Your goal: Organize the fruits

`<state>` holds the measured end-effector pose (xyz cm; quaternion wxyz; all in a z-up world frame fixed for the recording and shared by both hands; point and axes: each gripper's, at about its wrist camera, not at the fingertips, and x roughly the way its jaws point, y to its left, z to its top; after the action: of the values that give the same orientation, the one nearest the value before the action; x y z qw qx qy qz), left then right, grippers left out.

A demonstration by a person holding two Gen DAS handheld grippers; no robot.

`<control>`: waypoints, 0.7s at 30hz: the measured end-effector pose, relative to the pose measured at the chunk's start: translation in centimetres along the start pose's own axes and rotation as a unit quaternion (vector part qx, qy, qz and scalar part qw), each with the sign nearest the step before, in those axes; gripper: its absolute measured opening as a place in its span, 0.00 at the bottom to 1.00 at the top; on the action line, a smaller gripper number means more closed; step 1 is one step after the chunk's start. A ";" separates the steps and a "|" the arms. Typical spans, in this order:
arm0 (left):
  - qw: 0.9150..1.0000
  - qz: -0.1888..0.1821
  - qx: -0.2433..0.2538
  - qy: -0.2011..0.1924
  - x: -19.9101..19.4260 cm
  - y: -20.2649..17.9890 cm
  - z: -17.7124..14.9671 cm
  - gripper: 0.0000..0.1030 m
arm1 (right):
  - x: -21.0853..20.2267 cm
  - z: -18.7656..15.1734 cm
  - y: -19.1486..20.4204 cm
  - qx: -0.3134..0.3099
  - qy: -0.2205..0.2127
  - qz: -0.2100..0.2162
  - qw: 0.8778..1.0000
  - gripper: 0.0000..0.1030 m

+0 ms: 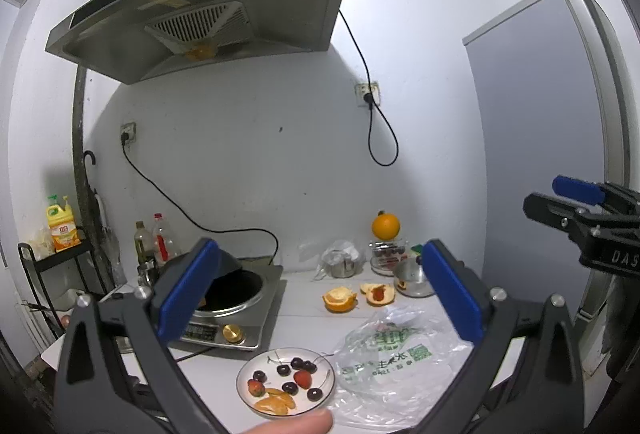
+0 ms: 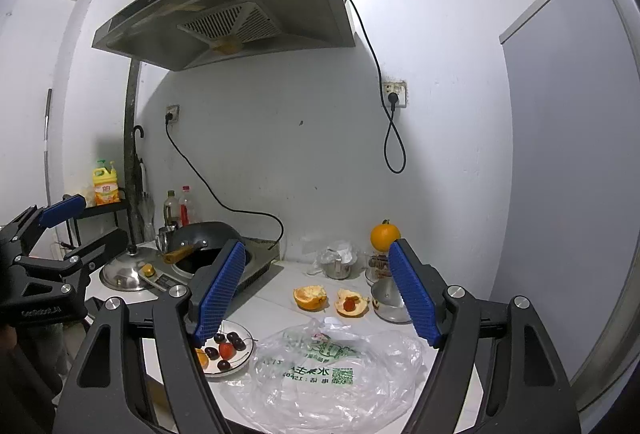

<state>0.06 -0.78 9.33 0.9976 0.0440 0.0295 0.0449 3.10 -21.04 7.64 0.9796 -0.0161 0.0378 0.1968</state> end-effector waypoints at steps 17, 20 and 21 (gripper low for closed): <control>1.000 -0.005 -0.006 0.004 0.5 0.2 -0.1 0.99 | 0.7 -0.2 0.0 -0.001 0.012 0.007 1.000 0.75; 1.000 -0.003 -0.009 0.003 0.4 0.3 -0.1 0.99 | 0.8 -0.3 0.0 -0.003 0.011 0.008 1.000 0.75; 1.000 -0.003 -0.009 0.003 0.4 0.3 -0.1 0.99 | 0.8 -0.3 0.0 -0.002 0.012 0.008 1.000 0.75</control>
<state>0.44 -0.42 9.19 0.9980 0.0347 0.0321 0.0426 3.84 -20.74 7.31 0.9775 -0.0201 0.0489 0.2041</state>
